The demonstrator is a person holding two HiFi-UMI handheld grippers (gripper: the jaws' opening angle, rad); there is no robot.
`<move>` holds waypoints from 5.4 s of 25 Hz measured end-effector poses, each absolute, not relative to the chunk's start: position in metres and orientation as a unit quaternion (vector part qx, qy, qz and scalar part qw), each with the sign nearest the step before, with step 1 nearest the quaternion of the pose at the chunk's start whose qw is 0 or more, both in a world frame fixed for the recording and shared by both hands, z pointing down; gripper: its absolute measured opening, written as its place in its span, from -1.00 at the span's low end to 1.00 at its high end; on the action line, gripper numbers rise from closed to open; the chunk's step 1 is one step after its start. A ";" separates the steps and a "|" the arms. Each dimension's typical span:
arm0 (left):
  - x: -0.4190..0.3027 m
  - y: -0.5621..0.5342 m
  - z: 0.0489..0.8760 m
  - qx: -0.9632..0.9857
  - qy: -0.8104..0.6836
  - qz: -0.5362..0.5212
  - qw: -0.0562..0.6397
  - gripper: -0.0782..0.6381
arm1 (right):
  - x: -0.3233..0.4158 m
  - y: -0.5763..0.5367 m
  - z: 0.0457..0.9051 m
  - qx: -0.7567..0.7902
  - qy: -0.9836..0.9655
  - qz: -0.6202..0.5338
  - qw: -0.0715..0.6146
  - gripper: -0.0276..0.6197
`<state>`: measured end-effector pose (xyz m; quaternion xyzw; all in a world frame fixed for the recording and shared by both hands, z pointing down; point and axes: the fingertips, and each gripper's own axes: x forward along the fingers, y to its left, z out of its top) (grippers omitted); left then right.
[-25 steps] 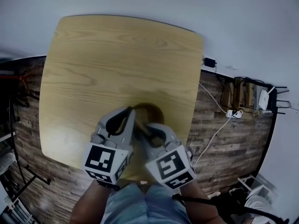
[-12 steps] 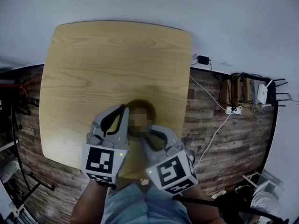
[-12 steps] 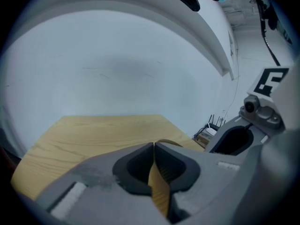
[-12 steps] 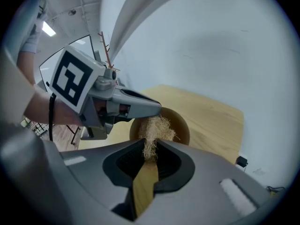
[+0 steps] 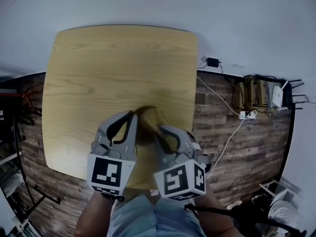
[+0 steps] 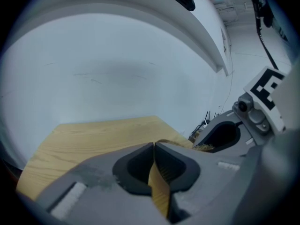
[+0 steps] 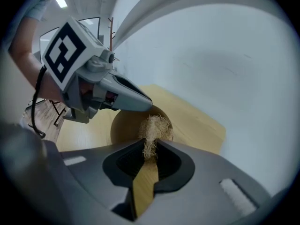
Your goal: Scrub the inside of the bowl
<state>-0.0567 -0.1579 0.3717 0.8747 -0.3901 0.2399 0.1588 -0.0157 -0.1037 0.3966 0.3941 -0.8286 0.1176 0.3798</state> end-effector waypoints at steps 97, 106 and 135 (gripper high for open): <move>-0.066 -0.152 0.376 0.888 -0.333 0.275 0.157 -0.70 | -0.032 -0.093 0.387 0.335 -0.849 0.113 0.394 -0.75; -0.070 -0.157 0.380 0.890 -0.325 0.263 0.183 -0.70 | -0.040 -0.102 0.422 0.325 -0.836 0.159 0.413 -0.75; -0.076 -0.160 0.391 0.886 -0.345 0.270 0.150 -0.69 | -0.043 -0.059 0.377 0.320 -0.863 0.214 0.327 -0.76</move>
